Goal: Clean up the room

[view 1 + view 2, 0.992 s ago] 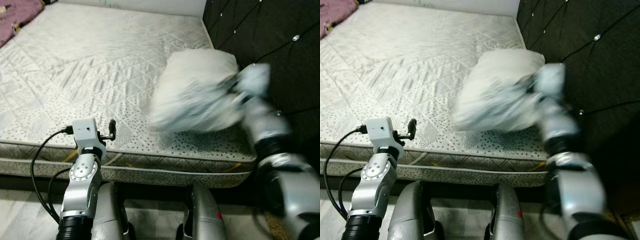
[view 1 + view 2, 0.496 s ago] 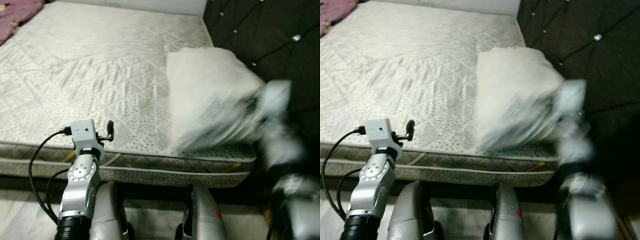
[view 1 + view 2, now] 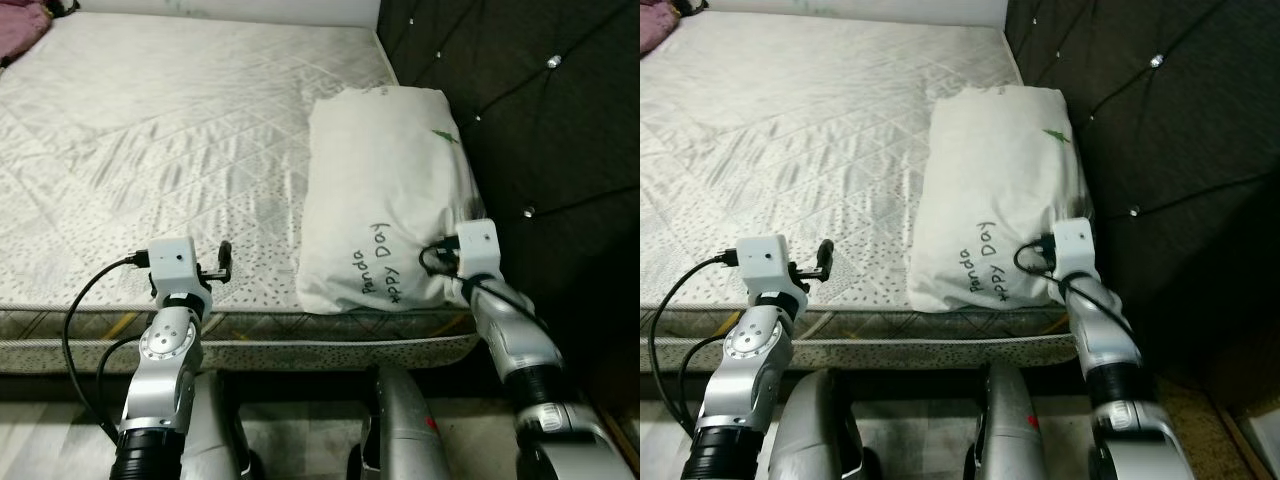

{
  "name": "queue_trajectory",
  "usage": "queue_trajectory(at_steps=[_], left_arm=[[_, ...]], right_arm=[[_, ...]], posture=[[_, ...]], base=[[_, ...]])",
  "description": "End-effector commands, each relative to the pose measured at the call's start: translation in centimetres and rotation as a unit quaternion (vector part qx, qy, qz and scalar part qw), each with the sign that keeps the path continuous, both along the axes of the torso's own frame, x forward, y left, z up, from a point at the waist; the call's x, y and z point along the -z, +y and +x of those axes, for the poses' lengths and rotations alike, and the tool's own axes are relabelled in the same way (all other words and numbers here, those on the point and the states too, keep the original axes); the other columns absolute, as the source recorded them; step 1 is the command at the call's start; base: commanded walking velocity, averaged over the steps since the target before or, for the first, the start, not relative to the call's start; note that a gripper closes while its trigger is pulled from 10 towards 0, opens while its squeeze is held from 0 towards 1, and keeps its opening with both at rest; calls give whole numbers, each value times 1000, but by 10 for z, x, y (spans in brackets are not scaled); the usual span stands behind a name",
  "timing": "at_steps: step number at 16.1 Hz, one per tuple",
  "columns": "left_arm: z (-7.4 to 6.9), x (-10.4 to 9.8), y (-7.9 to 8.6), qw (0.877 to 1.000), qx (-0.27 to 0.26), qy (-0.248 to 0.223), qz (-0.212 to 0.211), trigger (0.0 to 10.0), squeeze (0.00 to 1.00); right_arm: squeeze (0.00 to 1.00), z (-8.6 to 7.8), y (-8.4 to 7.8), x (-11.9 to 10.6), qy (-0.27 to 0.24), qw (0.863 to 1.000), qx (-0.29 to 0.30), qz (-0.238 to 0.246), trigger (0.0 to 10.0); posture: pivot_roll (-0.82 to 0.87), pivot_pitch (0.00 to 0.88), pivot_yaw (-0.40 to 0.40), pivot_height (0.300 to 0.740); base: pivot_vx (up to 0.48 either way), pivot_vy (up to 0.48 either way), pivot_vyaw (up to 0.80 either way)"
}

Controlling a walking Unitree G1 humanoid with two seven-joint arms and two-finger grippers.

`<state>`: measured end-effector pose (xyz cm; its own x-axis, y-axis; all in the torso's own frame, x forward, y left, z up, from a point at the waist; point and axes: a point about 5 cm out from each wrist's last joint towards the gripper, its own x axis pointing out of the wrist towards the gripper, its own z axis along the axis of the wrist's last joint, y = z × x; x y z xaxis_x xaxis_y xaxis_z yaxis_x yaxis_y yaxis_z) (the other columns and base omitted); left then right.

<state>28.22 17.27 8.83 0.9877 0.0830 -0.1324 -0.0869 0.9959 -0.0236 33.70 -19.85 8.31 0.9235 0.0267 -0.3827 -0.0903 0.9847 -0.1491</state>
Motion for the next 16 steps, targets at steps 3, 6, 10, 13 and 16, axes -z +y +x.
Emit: queue_trajectory(at_steps=[3,6,10,13,16], left_arm=[[4,0,-1,1000,-6,5,6,10000,0],[3,-1,2,1000,-14,4,8,10000,0],[2,0,8,1000,-26,8,15,10000,0],[1,1,9,999,-29,9,17,10000,0],[2,1,8,999,-25,10,18,10000,0]], right_arm=[[0,38,0,-42,-47,999,-12,-17,0],[0,59,-24,-84,-92,994,60,-24,0],[0,58,-62,-101,-101,982,161,-7,0],[0,54,-72,-94,-89,980,178,12,0],[0,45,-64,-63,-46,987,153,12,0]], posture=[[-46,0,-42,555],[-37,0,-47,555],[-26,0,-51,555],[-26,0,-52,555],[-34,0,-42,555]], base=[[0,0,0],[0,0,0],[0,0,0],[0,0,0],[0,0,0]])
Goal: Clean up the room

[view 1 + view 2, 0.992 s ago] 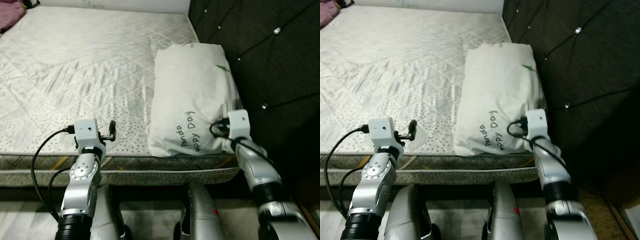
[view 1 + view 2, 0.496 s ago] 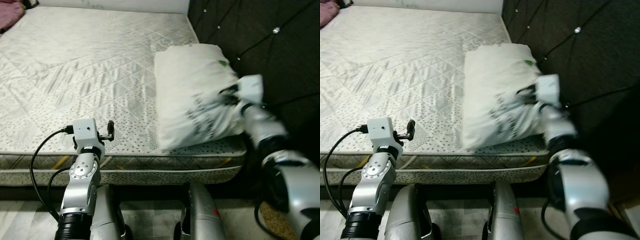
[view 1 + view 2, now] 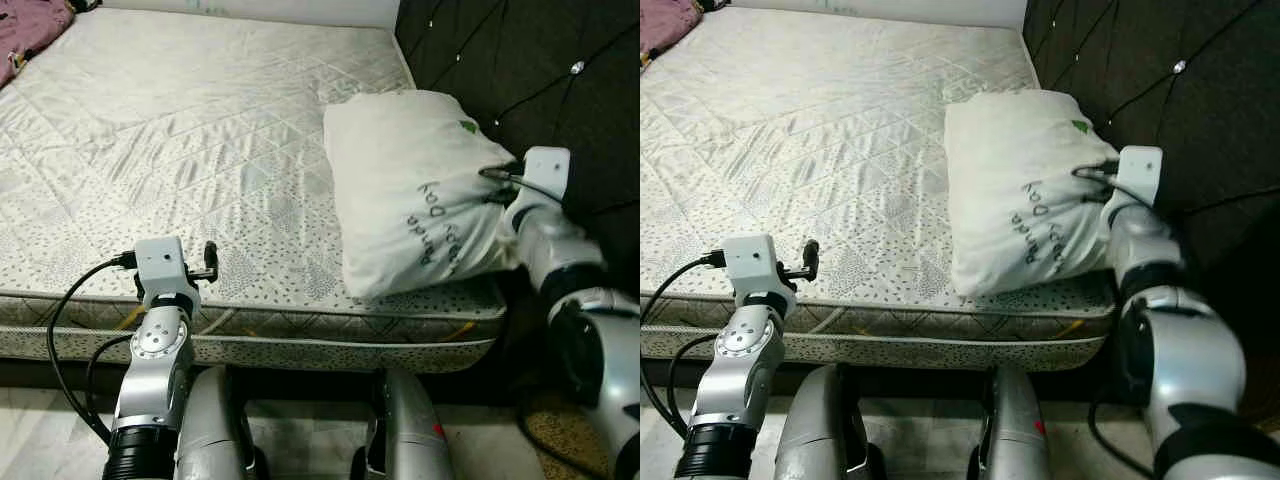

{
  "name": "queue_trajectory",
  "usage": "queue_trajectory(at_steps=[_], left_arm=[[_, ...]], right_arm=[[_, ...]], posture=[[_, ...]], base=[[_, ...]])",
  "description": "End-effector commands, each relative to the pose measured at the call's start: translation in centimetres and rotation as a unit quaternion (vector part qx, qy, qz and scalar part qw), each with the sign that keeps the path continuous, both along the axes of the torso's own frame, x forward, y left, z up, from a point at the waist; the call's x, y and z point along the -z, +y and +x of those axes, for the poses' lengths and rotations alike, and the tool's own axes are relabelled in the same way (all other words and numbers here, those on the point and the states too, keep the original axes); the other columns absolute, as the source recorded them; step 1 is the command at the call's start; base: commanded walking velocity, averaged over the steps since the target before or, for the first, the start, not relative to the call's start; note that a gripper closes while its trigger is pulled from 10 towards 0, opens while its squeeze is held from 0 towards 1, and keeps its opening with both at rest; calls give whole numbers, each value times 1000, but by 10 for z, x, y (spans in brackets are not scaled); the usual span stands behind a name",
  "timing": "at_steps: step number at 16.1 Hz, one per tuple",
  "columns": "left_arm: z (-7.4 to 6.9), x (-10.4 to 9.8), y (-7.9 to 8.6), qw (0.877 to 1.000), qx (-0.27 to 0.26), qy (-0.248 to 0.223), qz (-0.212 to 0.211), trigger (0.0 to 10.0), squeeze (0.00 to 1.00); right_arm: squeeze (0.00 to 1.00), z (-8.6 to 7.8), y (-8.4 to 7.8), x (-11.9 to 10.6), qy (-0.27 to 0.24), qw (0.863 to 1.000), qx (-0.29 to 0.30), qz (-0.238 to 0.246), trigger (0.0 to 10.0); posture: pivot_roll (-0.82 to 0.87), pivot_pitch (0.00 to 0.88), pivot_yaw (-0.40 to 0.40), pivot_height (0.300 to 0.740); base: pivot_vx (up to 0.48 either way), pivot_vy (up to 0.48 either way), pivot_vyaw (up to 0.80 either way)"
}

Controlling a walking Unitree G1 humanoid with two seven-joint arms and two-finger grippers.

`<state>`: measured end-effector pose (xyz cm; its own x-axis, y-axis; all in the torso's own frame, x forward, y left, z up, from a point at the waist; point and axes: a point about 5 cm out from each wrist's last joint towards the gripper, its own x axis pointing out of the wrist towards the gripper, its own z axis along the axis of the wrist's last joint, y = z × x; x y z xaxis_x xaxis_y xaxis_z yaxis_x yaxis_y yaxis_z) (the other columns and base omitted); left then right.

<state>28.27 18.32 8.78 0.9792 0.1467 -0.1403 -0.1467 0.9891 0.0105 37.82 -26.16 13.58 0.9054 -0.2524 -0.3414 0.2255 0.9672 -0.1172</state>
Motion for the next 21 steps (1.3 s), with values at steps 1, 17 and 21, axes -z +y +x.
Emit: queue_trajectory(at_steps=[1,17,21], left_arm=[[3,0,-3,1000,8,5,3,10000,0],[10,-2,14,999,-26,10,28,10000,0],[7,1,20,999,-30,17,32,10000,0]], right_arm=[[0,1,6,2,-6,1000,-18,-6,3843],[1000,-11,34,8,-102,982,-54,-151,10000],[1000,-52,37,58,-44,988,-53,-137,10000]], posture=[[-37,0,-37,555],[-33,0,-41,555],[-41,0,-29,555]], base=[[0,0,0],[0,0,0],[0,0,0]])
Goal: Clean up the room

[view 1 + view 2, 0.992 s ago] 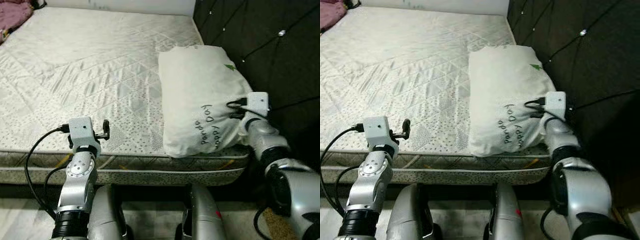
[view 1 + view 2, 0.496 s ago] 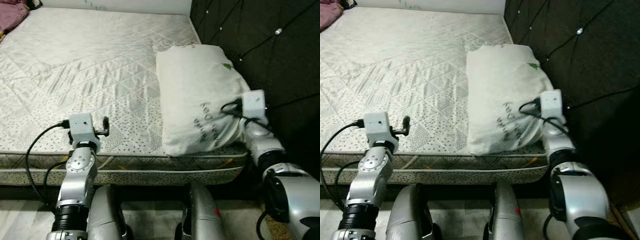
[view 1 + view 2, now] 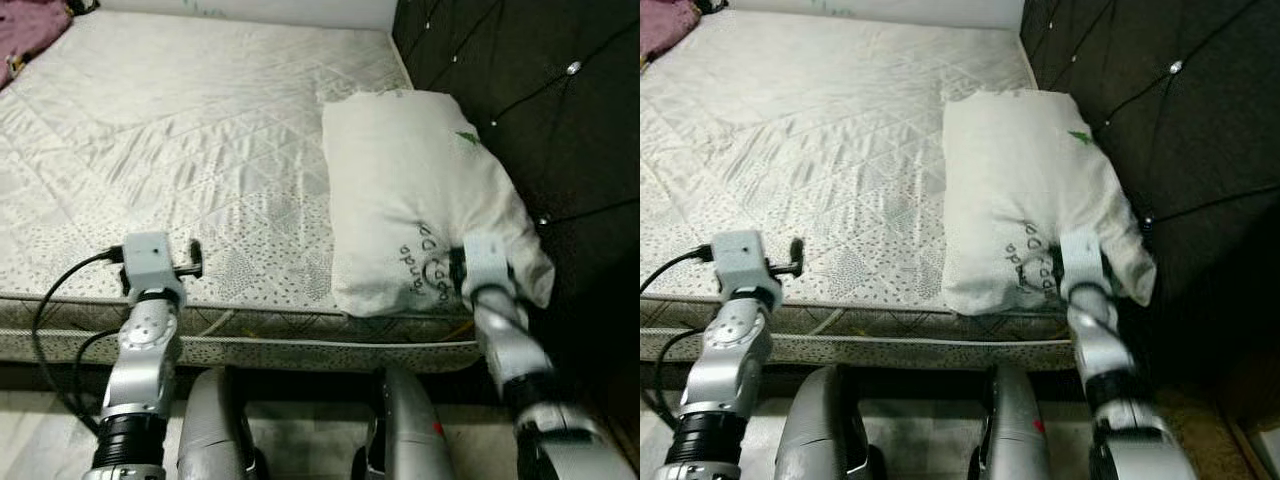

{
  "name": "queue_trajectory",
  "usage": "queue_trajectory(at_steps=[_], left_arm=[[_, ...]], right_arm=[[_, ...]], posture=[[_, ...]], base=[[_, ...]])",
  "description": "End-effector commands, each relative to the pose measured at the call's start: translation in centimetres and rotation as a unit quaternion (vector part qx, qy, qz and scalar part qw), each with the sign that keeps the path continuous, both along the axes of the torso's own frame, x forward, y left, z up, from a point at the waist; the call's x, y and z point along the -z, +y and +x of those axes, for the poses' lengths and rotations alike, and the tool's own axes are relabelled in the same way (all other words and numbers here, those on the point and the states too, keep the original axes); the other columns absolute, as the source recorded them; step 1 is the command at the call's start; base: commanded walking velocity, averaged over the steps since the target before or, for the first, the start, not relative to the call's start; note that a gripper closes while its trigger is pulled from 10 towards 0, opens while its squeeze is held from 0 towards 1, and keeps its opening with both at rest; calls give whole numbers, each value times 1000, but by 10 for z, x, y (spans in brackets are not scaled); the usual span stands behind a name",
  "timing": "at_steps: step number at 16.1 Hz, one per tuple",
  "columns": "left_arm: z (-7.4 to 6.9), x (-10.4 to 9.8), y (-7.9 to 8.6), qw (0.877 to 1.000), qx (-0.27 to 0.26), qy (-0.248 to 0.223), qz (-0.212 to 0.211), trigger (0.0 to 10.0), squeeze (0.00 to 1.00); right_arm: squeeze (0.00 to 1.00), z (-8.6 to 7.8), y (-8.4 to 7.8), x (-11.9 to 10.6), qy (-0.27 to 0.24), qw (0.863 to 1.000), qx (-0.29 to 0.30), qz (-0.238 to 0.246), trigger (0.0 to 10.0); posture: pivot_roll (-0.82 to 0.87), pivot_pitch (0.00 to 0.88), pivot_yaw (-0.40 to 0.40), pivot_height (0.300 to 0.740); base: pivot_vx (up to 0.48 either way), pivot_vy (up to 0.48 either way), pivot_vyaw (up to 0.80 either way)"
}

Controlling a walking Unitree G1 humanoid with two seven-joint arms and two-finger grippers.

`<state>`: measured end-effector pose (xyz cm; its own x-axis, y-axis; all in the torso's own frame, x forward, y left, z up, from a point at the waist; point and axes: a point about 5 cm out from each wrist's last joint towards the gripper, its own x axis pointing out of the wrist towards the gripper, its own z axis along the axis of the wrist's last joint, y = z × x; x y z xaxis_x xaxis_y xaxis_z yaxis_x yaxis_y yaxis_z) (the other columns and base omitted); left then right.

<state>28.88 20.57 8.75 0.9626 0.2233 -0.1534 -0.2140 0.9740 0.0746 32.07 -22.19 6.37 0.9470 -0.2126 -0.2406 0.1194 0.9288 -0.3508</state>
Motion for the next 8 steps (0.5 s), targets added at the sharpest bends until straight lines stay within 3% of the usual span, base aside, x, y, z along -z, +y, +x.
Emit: queue_trajectory(at_steps=[1,4,6,8], left_arm=[[2,0,-3,1000,7,5,3,10000,0],[9,-3,-10,1000,19,0,3,10000,0],[11,-5,-9,1000,16,-4,2,10000,0],[13,-7,-6,1000,8,-9,3,10000,0]], right_arm=[[1000,7,-4,-17,-33,999,14,-4,10000],[1000,33,15,-51,-98,995,2,27,10000],[1000,50,30,-66,-99,993,5,65,10000],[1000,60,51,-69,-71,994,-37,80,10000]], posture=[[-45,0,-23,555],[-40,0,-20,555],[-31,0,-26,555],[-18,0,-39,555]], base=[[0,0,0],[0,0,0],[0,0,0],[0,0,0]])
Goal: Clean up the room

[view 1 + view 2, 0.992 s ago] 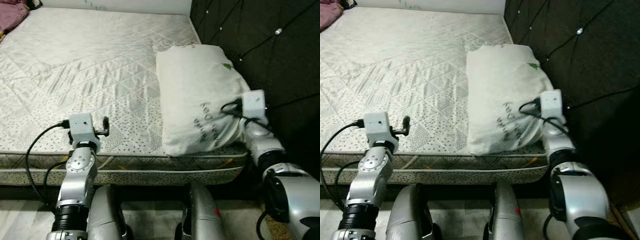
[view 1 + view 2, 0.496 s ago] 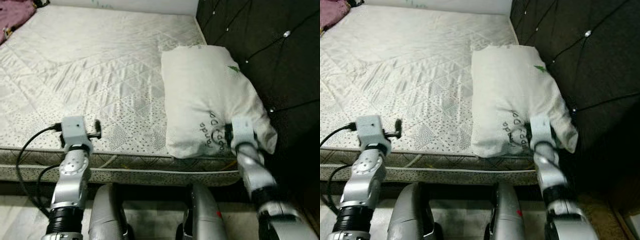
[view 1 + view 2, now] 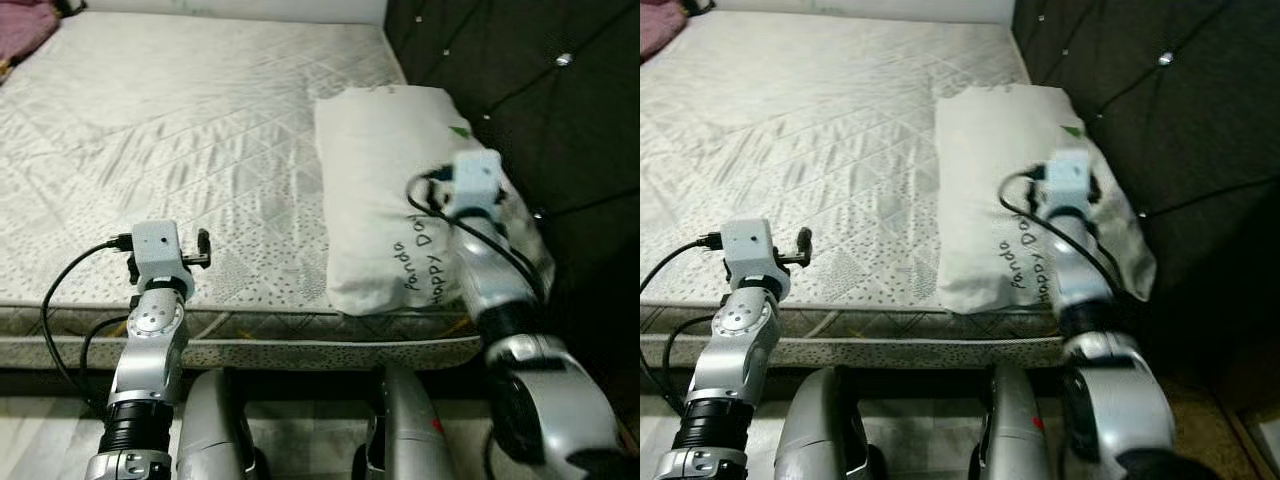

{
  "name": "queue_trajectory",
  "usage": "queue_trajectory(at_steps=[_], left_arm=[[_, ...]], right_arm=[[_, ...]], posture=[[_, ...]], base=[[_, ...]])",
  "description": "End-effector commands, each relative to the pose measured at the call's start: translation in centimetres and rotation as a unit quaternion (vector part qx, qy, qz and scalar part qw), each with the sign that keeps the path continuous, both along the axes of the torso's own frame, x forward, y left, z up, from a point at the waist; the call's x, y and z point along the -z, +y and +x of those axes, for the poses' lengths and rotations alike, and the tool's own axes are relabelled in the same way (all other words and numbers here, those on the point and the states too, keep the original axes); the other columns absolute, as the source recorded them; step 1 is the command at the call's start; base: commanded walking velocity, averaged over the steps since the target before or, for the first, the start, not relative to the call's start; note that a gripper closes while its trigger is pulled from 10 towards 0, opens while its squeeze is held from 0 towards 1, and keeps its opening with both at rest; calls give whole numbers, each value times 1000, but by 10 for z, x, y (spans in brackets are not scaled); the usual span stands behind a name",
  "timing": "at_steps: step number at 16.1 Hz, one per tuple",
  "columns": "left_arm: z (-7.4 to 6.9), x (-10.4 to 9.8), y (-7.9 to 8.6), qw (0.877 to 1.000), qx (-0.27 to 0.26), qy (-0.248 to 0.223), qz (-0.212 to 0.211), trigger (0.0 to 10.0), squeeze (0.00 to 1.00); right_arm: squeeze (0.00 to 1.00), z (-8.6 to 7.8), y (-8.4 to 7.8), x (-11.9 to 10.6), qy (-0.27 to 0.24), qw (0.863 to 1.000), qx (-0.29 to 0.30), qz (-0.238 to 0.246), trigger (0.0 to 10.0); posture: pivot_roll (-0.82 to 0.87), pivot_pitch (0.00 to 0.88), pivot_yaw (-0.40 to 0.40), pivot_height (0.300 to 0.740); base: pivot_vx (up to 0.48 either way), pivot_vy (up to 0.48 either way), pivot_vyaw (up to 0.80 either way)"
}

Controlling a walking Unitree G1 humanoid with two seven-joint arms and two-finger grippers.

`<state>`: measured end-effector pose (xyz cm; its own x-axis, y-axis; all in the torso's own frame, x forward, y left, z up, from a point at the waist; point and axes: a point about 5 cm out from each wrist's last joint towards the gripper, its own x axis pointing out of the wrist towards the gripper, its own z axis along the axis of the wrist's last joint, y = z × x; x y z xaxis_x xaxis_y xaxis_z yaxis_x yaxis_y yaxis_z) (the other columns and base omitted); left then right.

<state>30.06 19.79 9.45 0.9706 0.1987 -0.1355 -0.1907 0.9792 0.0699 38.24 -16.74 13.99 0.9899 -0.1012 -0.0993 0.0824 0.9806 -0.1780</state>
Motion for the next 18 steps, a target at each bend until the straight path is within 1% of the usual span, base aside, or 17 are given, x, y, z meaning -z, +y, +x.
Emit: queue_trajectory(at_steps=[1,2,3,4,5,6,7,8,9,10,11,12,13,14,16,17,18], left_arm=[[2,-2,2,1000,-8,-4,2,10000,0],[3,-3,2,1000,-9,-6,1,10000,0],[5,-5,3,1000,-14,-11,-1,10000,0],[5,-6,4,1000,-18,-14,-3,10000,0],[6,-7,5,1000,-20,-18,-3,10000,0],[6,-7,5,1000,-22,-18,-3,10000,0],[7,-7,5,999,-24,-21,-4,10000,0],[7,-10,4,999,-24,-26,-4,10000,0],[8,-15,4,999,-25,-40,-3,10000,0],[8,-27,4,996,-33,-79,-2,10000,0],[7,-34,1,994,-32,-102,-11,10000,0],[4,-38,-1,992,-28,-118,-20,10000,0],[1,-44,-7,990,-11,-136,-18,10000,0],[-2,-45,-11,989,-1,-146,-15,10000,0],[-9,-37,-13,991,1,-131,-14,10000,0],[-10,-36,-13,992,2,-128,-13,10000,0],[-13,-32,-11,992,-2,-123,-11,10000,0]], right_arm=[[1000,-6,12,28,90,995,-34,19,10000],[1000,-10,16,39,117,992,-43,31,10000],[1000,-21,23,61,174,982,-54,53,10000],[1000,-28,23,72,195,977,-45,74,10000],[1000,-30,21,75,198,975,-33,91,10000],[1000,-29,18,73,191,977,-24,94,10000],[1000,-17,16,48,109,988,-20,109,10000],[1000,-10,18,26,43,992,-31,112,10000],[506,-5,23,4,-10,992,-50,119,10000],[0,-4,34,-26,-85,987,-87,108,10000],[0,-8,40,-38,-122,982,-98,102,10000],[0,-13,43,-41,-137,980,-104,103,10000],[0,-20,47,-42,-152,978,-108,98,10000],[0,-26,49,-37,-153,978,-107,88,10000],[0,-39,52,-22,-144,976,-124,103,10000],[0,-41,52,-21,-144,976,-125,105,10000],[0,-44,51,-18,-143,976,-126,106,10000]], posture=[[-13,0,-43,555],[-9,0,-47,555],[-7,0,-51,555],[-7,0,-52,555],[-11,0,-51,555],[-11,0,-51,555],[-12,0,-49,555],[-17,0,-46,555],[-21,0,-45,555],[-36,0,-35,555],[-52,0,-26,555],[-58,0,-23,555],[-59,0,-22,555],[-56,0,-22,555],[-50,0,-22,555],[-44,0,-24,555],[-36,0,-27,570]], base=[[0,0,0],[0,0,0],[0,0,0],[0,0,0],[0,0,0],[0,0,0],[0,0,0],[0,0,0],[0,0,0],[0,0,0],[0,0,0],[0,0,0],[0,0,0],[0,0,0],[0,0,0],[0,0,0],[0,0,0]])
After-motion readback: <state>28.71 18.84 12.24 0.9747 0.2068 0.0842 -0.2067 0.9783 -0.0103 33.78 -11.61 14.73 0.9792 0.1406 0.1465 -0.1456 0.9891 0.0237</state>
